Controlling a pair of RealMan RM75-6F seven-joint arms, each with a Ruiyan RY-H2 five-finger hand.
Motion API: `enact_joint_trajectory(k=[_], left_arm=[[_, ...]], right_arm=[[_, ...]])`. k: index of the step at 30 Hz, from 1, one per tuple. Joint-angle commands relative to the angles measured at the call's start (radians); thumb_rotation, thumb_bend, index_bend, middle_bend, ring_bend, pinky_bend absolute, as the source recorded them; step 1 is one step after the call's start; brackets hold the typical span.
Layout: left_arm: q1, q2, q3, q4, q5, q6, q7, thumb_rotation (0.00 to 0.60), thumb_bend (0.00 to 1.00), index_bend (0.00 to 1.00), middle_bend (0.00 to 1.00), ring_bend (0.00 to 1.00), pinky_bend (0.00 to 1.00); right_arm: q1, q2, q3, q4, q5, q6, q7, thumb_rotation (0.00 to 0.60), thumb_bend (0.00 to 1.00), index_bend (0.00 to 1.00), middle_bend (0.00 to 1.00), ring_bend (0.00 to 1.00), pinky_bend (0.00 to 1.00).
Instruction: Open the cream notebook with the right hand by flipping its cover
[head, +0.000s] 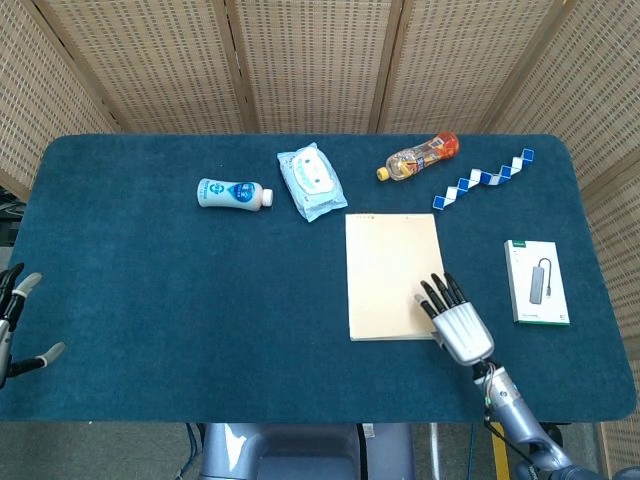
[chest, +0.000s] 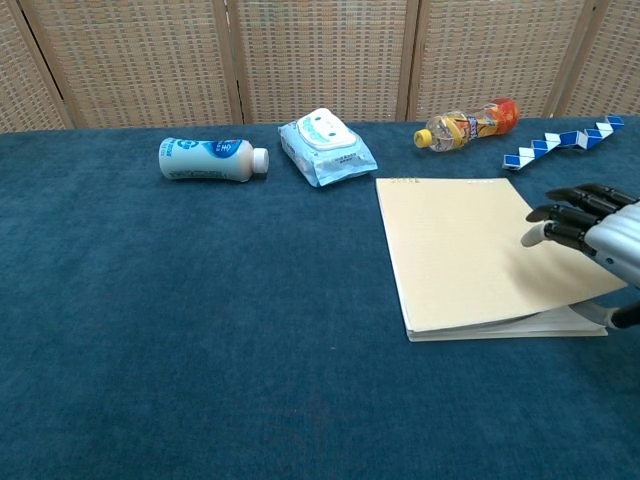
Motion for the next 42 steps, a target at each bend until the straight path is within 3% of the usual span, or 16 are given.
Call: enact_joint_trajectory(k=[1,10,14,18,23,35,42], left_arm=[[-0.003,0.0,-0.001,-0.001,-0.002,-0.004,0.002,0.6,0.0,0.0,0.0,0.0,0.0],[-0.005,0.0,-0.003,-0.004,-0.011,-0.011,0.007,0.6,0.0,0.0,0.0,0.0,0.0],[-0.007,0.002,-0.004,-0.003,-0.016,-0.016,0.002,0.6,0.0,0.0,0.0,0.0,0.0],[-0.007,0.004,-0.005,-0.003,-0.017,-0.018,-0.003,0.6,0.0,0.0,0.0,0.0,0.0],[-0.007,0.007,-0.004,-0.004,-0.016,-0.018,-0.008,0.6,0.0,0.0,0.0,0.0,0.0],[-0.007,0.006,-0.002,-0.005,-0.012,-0.016,-0.005,0.6,0.0,0.0,0.0,0.0,0.0],[-0.006,0.006,0.0,-0.005,-0.01,-0.015,-0.008,0.6,0.0,0.0,0.0,0.0,0.0]], right_arm=[[0.026,0.002,-0.008,0.012,0.0,-0.044,-0.017,0.6,0.36,0.24,0.16,0.05,0.07],[0.098,-0.03,0.008,0.05,0.012,-0.108,-0.002,0.6,0.36,0.25,0.18,0.08,0.08],[0.12,-0.048,0.01,0.077,0.009,-0.102,0.052,0.6,0.36,0.39,0.32,0.22,0.13],[0.124,-0.066,-0.001,0.118,0.001,-0.082,0.116,0.6,0.45,0.54,0.5,0.39,0.19],[0.126,-0.094,-0.019,0.197,-0.01,-0.05,0.196,0.6,0.54,0.63,0.59,0.49,0.26],[0.126,-0.058,-0.026,0.163,0.006,-0.027,0.337,0.6,0.57,0.66,0.62,0.51,0.26],[0.118,0.034,-0.094,0.089,-0.071,0.05,0.424,0.6,0.57,0.66,0.62,0.51,0.26]])
